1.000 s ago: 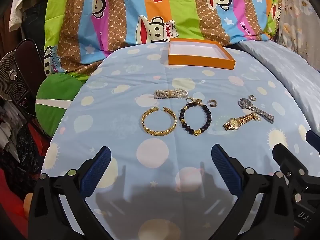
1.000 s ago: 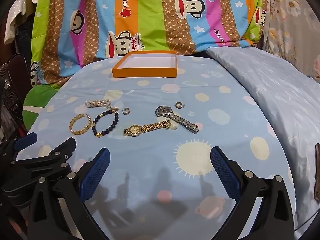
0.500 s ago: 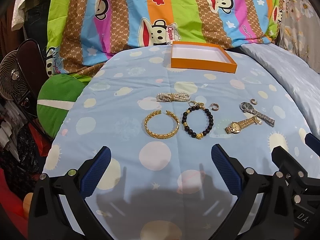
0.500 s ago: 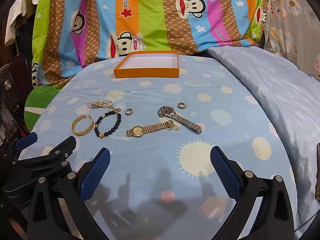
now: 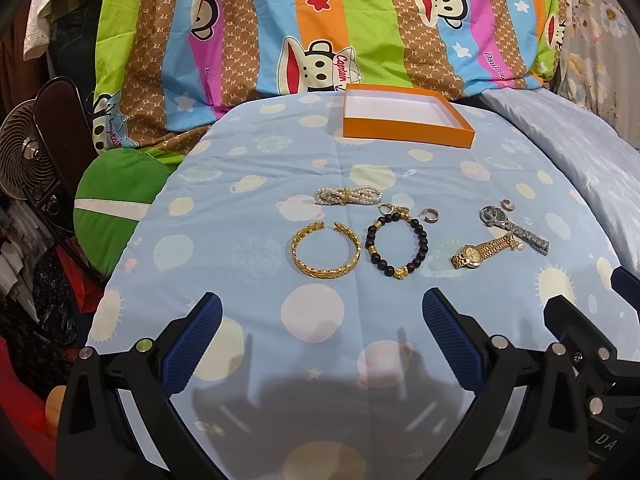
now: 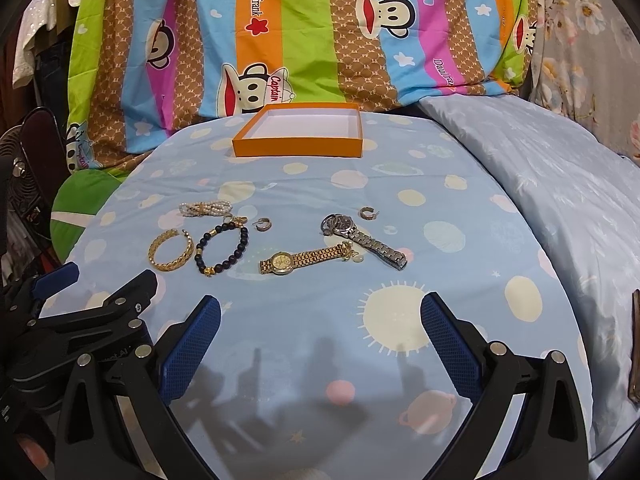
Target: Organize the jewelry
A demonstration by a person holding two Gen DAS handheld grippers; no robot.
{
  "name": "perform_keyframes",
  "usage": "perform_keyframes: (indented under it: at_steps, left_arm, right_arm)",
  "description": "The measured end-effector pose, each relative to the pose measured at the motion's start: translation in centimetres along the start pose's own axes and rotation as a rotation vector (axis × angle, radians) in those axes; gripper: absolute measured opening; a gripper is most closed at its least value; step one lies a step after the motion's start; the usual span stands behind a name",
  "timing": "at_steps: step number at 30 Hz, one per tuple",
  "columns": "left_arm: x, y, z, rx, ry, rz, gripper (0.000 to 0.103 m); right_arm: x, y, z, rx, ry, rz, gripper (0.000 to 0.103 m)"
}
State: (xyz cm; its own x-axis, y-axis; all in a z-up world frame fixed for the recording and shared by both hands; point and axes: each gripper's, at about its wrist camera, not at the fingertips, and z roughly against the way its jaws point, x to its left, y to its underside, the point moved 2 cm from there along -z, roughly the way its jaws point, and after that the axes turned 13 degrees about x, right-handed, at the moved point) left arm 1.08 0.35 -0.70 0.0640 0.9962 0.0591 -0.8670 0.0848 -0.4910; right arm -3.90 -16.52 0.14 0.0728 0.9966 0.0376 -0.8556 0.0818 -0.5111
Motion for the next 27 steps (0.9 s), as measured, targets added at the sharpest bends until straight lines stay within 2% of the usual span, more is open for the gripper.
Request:
perform_keyframes:
  at_steps: [12,27]
  left_arm:
    - [0.6,0.1,0.8,-0.023,0.003,0.031,0.098]
    - [0.6,-0.4,1.2,-0.027,0.006,0.015,0.098]
  right_arm:
    - [0.4,-0.2,0.7,-0.009,-0.018,0.010,0.098]
    - [0.4,-0.7,1.1,-0.018,-0.029,0.014,0.098]
